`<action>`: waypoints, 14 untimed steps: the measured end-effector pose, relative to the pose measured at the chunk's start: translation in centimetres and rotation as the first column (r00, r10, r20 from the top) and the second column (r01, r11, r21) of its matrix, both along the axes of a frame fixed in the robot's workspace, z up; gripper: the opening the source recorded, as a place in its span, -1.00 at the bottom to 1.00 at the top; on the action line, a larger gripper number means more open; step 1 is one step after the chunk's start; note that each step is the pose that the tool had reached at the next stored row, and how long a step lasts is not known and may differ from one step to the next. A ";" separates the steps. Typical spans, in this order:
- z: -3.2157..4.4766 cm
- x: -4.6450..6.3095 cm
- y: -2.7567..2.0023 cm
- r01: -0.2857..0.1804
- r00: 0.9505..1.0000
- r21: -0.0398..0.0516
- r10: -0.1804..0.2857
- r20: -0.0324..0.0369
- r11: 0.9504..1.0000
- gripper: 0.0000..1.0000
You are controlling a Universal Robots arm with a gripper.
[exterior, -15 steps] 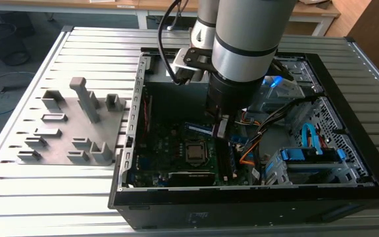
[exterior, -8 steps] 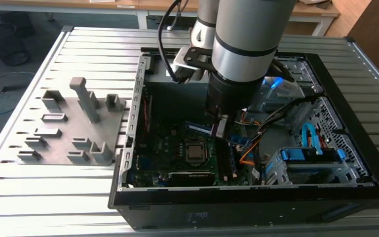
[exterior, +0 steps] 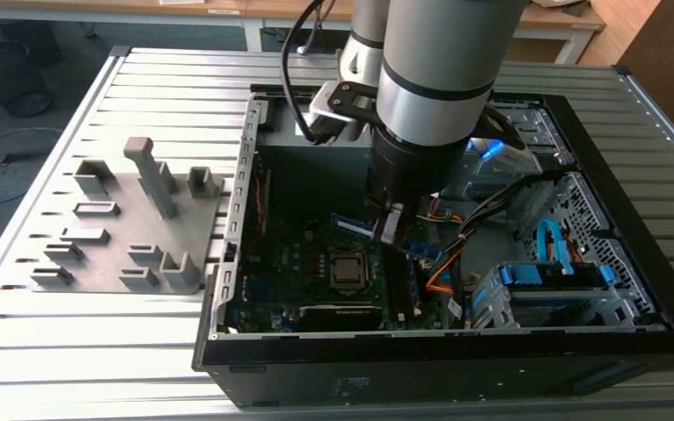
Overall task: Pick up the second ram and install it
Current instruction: 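Insert the second ram into the second slot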
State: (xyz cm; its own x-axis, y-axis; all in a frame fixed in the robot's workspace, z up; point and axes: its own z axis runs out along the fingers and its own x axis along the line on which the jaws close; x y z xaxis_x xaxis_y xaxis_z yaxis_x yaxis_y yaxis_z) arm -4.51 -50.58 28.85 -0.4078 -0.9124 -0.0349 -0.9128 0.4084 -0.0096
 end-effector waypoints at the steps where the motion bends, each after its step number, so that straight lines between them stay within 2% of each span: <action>1: 0.00 0.0 0.00 0.006 1.000 0.000 -0.006 0.000 1.000 -0.73; 14: -0.02 0.0 0.00 0.087 0.996 0.000 -0.087 0.000 0.996 -0.73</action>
State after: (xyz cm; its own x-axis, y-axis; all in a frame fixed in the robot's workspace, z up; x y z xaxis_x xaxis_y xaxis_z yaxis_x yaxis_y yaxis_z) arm -4.52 -50.58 28.83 -0.4855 -0.8736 -0.0349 -0.8739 0.4860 -0.0096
